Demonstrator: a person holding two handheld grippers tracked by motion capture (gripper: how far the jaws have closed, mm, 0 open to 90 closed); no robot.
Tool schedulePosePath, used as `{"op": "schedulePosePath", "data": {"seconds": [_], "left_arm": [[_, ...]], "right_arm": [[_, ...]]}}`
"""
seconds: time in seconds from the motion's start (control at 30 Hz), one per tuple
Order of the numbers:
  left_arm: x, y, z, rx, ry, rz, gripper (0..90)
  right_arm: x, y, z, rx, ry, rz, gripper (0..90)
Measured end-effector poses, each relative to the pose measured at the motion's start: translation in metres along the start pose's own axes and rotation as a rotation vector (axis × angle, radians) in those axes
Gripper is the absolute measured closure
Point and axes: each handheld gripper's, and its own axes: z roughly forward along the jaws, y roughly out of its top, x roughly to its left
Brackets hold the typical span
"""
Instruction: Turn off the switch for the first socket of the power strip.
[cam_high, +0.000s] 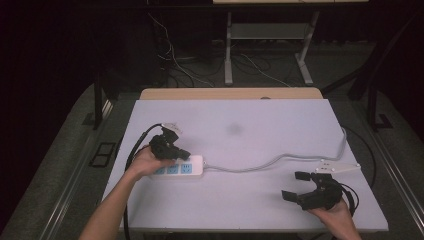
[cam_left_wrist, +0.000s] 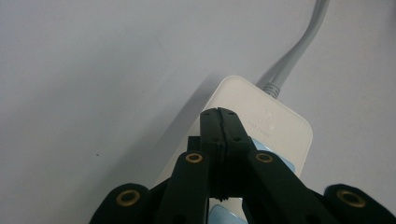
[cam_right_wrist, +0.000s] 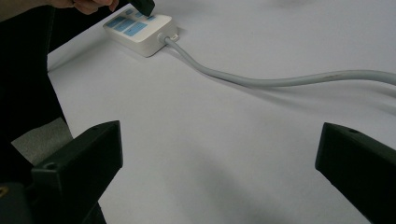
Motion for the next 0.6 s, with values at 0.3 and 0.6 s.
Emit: {"op": "schedulePosePath", "data": {"seconds": [0.3, 0.6], "left_arm": [[-0.0005, 0.001, 0.0019, -0.005, -0.011, 0.003, 89.4], [0.0045, -0.002, 0.0022, -0.022, -0.045, -0.033, 89.9]], "right_arm": [[0.0005, -0.0001, 0.0, 0.0, 0.002, 0.0, 0.5], [0.0019, -0.0005, 0.0016, 0.008, 0.003, -0.003, 0.5]]}}
